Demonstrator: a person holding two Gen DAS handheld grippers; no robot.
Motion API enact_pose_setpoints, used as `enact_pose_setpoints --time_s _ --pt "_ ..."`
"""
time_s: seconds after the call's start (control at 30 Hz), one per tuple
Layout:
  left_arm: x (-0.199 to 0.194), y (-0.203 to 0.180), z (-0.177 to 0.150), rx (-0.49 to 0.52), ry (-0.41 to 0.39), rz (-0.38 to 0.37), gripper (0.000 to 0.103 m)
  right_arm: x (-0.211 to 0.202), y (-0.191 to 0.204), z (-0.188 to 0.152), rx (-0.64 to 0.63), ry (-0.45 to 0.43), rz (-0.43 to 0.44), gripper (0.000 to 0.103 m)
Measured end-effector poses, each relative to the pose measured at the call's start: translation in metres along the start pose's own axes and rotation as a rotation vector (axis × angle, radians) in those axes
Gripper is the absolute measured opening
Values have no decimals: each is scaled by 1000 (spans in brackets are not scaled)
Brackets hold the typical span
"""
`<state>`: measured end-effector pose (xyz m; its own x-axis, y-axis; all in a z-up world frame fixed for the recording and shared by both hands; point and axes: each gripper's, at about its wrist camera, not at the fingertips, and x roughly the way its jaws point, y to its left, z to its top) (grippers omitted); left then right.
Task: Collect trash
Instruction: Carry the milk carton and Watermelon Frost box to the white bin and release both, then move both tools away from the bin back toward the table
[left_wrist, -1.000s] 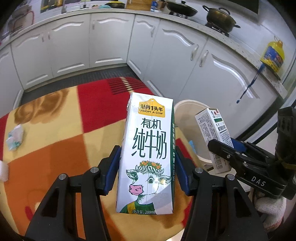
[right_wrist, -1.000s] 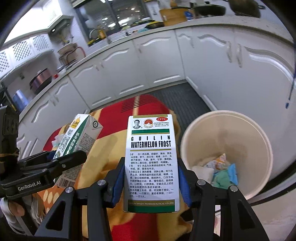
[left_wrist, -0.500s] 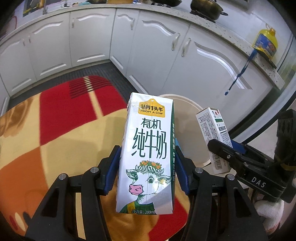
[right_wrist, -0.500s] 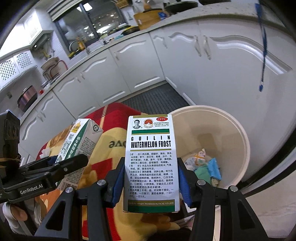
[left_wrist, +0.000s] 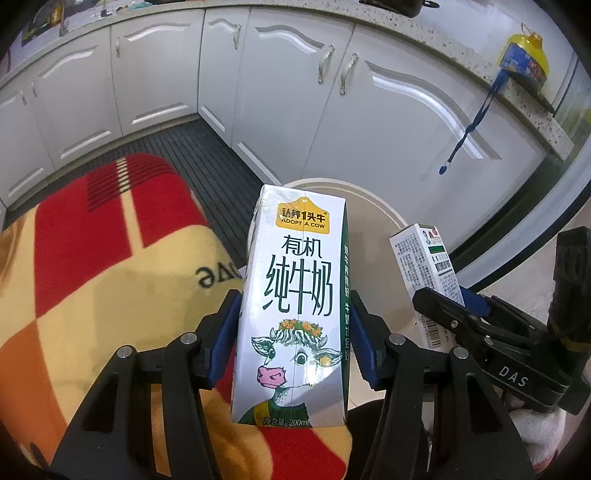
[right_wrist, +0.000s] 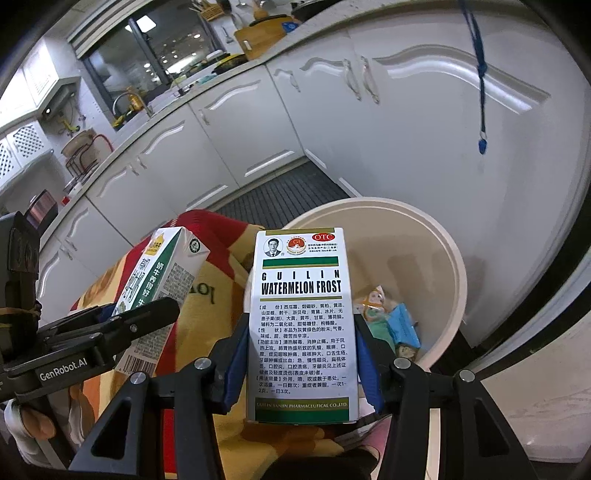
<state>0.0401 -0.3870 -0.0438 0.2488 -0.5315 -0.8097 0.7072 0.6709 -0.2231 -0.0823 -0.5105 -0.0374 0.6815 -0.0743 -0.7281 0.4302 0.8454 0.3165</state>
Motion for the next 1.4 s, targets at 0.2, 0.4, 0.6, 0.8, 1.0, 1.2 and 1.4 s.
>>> enact_pose_setpoints --time_s 0.2,0.4,0.6,0.8,1.0,1.2,1.4 --pt "15 -4 3 -4 23 -9 54 7 -13 -1 29 13 -7 50" --pt "27 -11 8 3 40 -21 54 14 -24 -3 56 26 -16 50" --pt "38 -9 11 -25 60 -48 54 21 -32 -1 74 36 -24 50" --pt "48 -9 9 -28 78 -55 55 31 -40 -1 98 45 -54 51" --pt "51 -7 8 -30 93 -57 55 36 -45 -9 115 69 -81 58" --pt "39 -4 5 -23 70 -45 55 34 -44 -11 117 78 -73 59" --pt "21 3 -1 -22 28 -18 55 29 -32 -11 87 69 -61 59"
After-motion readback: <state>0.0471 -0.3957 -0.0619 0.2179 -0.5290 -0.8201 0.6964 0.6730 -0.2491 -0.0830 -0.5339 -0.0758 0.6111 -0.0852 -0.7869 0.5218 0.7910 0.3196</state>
